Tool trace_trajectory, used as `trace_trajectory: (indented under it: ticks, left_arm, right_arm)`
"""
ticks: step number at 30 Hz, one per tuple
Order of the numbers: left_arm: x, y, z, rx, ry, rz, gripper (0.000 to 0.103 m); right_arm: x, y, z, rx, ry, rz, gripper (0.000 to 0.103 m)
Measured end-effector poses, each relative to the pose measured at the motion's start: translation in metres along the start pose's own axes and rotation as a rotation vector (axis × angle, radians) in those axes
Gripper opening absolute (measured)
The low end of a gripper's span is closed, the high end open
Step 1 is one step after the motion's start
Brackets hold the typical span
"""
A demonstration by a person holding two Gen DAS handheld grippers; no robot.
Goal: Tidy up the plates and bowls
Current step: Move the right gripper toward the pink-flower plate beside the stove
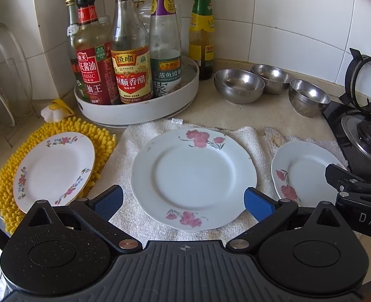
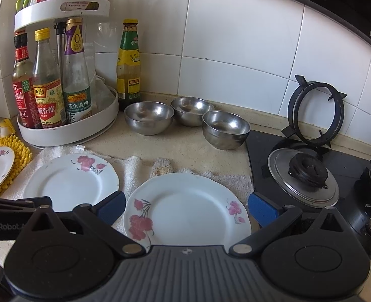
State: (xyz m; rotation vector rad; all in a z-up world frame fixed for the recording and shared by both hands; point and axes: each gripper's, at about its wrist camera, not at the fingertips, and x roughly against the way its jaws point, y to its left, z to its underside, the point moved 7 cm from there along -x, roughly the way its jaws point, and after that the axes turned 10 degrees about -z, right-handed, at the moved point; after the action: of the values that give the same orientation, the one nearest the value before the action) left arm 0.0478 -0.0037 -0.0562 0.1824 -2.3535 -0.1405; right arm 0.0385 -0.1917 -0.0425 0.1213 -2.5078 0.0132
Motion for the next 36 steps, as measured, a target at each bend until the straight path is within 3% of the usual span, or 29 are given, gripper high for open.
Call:
trace_trajectory:
  ticks: [18, 26, 30, 36]
  left_arm:
    - [0.001, -0.002, 0.002, -0.01, -0.003, 0.003, 0.103]
    - [-0.006, -0.009, 0.009, -0.05, 0.042, 0.014, 0.103]
    - [-0.015, -0.009, 0.016, -0.067, 0.092, 0.002, 0.103]
    - [-0.025, 0.0, 0.013, -0.039, 0.091, -0.031, 0.103]
  right_arm:
    - [0.002, 0.0, 0.003, 0.013, 0.01, 0.013, 0.103]
    - [0.003, -0.018, 0.012, -0.016, 0.03, 0.019, 0.103]
    - [0.0, -0.024, 0.014, -0.002, 0.028, 0.009, 0.103]
    - [-0.017, -0.018, 0.009, 0.035, 0.05, -0.072, 0.103]
